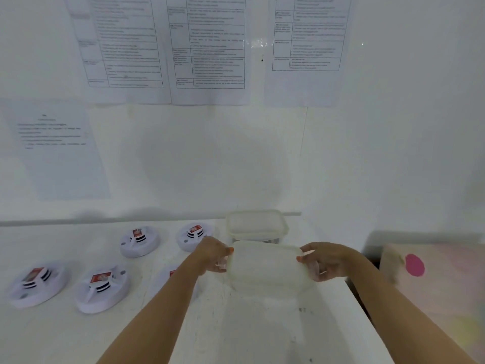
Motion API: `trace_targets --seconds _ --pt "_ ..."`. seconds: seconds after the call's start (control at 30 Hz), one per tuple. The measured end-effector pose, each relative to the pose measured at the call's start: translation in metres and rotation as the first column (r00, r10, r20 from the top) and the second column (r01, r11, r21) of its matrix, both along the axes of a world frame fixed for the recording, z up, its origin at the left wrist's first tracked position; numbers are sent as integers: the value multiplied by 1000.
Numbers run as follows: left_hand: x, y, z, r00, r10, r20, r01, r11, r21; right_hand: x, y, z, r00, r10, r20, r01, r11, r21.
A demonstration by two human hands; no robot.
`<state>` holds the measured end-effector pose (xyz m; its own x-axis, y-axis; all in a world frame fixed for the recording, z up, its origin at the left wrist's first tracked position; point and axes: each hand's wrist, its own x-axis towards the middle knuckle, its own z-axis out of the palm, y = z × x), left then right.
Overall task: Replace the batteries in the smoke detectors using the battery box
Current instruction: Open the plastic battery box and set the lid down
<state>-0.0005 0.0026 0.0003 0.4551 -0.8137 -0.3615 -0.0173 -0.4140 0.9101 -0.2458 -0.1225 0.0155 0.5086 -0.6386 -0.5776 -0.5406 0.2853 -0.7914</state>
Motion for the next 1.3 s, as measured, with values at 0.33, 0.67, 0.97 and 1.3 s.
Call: trace_targets --seconds 0.33,0.67,0.97,1.3 --pt "-9 22 15 943 -179 -282 298 832 468 4 1 20 909 227 -349 -310 929 -204" --pt "-32 14 17 923 -70 -378 123 986 117 18 15 2 991 119 -65 -122 992 -31" --pt "-50 14 -9 842 118 -527 -90 993 78 17 27 -15 974 -152 165 114 970 217" --pt "-49 17 -14 836 151 -527 -129 988 80 19 35 -22 963 -196 183 146 956 256"
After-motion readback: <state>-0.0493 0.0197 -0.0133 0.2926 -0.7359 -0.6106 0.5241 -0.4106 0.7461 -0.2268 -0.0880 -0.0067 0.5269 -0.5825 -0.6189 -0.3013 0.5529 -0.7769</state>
